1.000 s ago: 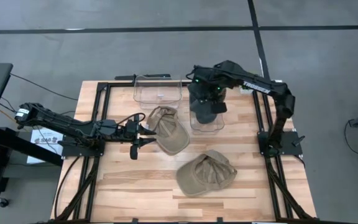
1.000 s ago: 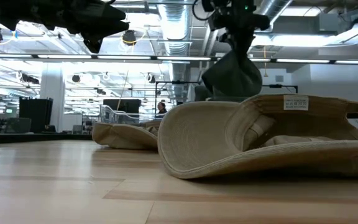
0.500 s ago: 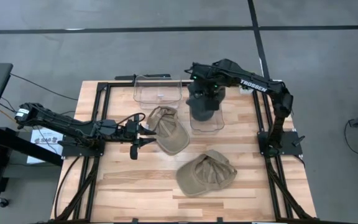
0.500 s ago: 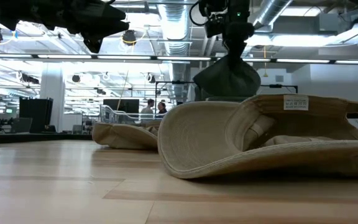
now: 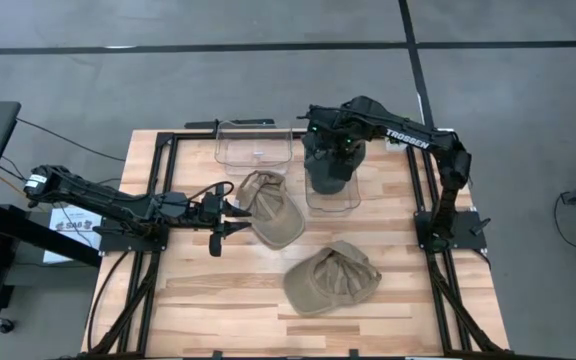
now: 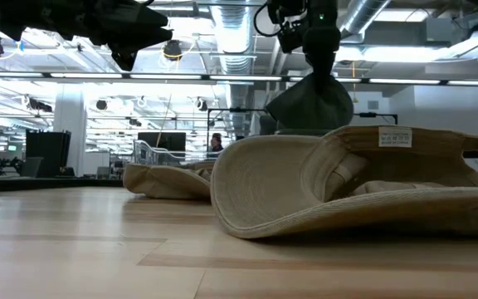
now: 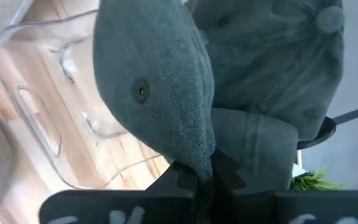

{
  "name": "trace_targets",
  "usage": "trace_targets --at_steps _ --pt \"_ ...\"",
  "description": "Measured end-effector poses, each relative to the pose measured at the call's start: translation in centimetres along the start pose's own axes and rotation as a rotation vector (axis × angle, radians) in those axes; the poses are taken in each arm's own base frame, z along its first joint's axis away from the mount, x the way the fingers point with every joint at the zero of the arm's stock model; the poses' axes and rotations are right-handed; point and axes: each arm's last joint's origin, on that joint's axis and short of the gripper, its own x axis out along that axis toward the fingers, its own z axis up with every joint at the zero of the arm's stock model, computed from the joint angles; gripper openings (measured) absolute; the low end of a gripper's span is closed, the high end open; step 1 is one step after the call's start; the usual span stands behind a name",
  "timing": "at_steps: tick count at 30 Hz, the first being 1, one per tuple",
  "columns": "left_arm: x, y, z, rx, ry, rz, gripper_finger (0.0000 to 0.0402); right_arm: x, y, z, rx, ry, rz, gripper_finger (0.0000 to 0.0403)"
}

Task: Pick & Place hat
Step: Put the gray cap into the right transparent bin

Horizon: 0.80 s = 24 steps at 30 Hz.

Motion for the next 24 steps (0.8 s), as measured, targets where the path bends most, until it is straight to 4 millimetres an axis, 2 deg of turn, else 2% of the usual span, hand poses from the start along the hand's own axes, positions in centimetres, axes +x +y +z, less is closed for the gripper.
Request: trace_targets --at_steps 6,18,24 --pt "0.0 0.0 0.0 0.000 0.000 0.000 0.0118 -0.2 0.6 0.2 -0.019 -0.010 -0.021 0.0000" --pt "0.0 0.0 0.0 0.000 0.000 0.000 0.0118 0.2 -1.9 0.3 0.084 -0.044 -0.096 0.0000" --pt "0.0 0.0 0.0 0.000 0.000 0.000 0.0118 0.3 -2.2 -0.1 0.128 -0.011 -0.081 0.0000"
